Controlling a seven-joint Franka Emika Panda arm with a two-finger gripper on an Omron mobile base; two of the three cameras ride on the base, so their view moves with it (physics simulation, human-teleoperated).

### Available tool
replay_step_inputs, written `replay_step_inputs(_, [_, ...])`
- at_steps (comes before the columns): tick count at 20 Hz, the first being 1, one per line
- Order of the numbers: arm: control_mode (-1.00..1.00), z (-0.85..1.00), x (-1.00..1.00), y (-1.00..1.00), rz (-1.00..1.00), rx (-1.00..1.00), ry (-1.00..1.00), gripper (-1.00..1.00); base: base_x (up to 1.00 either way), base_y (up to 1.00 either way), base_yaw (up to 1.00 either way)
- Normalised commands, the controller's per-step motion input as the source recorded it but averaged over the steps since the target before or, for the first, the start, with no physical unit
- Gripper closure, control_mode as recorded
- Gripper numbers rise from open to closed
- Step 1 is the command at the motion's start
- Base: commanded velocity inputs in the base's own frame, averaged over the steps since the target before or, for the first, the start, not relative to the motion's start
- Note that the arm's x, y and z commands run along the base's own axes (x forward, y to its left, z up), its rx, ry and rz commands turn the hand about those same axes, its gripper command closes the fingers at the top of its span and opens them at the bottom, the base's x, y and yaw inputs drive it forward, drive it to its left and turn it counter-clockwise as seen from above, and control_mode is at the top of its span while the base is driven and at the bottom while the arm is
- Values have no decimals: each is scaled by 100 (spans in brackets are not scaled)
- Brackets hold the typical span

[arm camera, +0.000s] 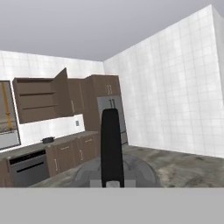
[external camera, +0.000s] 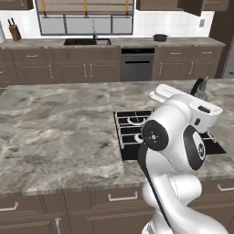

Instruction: Pick the kettle from the cabinet and place it on a stove burner. Then pick the pot from the counter and place it on another stove burner. Finally, turn both burners on.

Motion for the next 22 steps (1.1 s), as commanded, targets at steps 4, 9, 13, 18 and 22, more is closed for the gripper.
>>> replay_step_inputs(4, [100, 0, 0, 0, 0, 0, 0, 100, 62, 0, 0])
replay_step_inputs(9, [100, 0, 0, 0, 0, 0, 0, 100, 18, 0, 0])
replay_step_inputs(13, [-100, 0, 3, 0, 0, 0, 0, 100, 3, 0, 0])
replay_step_inputs(18, [-100, 0, 29, 0, 0, 0, 0, 100, 0, 0, 0])
replay_step_inputs(22, [-100, -4, 38, 0, 0, 0, 0, 100, 0, 0, 0])
